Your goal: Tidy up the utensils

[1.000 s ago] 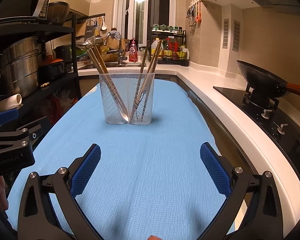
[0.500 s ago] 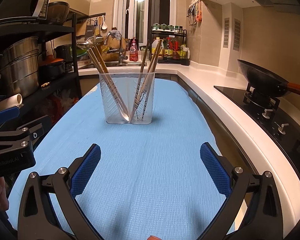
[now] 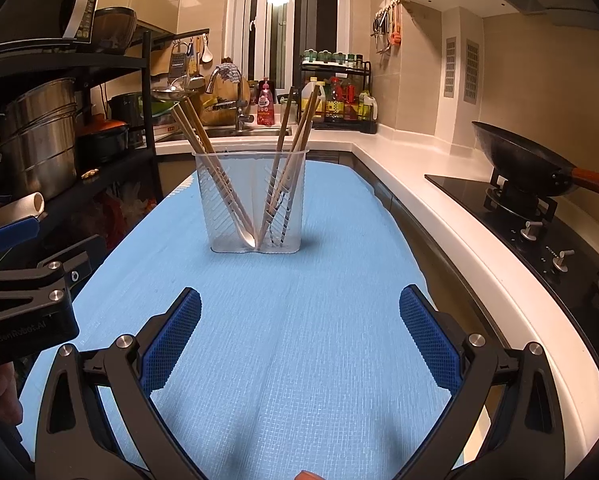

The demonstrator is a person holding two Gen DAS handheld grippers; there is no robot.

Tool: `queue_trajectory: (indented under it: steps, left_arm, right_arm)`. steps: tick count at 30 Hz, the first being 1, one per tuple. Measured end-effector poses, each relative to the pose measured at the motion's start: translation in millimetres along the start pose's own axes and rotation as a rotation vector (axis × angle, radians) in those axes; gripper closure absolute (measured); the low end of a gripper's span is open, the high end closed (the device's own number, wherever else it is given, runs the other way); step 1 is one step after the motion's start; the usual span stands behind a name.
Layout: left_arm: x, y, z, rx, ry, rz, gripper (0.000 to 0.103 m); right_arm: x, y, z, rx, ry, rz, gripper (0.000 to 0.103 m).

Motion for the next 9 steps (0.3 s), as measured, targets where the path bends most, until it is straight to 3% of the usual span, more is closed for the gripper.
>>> queue_trajectory:
  steps: [9]
  left_arm:
    - [1.3,-4.0,-0.5,-0.039,-0.018,-0.023,0.008]
  right_arm:
    - [-0.5,-1.2,1.1,0.014,-0.011,-0.008,0.005]
Point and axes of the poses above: each gripper's, at about its wrist camera, not at the fingertips, and z roughly the way its jaws point, y to its right, x to its top, the point moved 4 cm from there along z, roughly the way its jaws point, and after that the axes turned 8 degrees about -x, right-handed, at the moved point
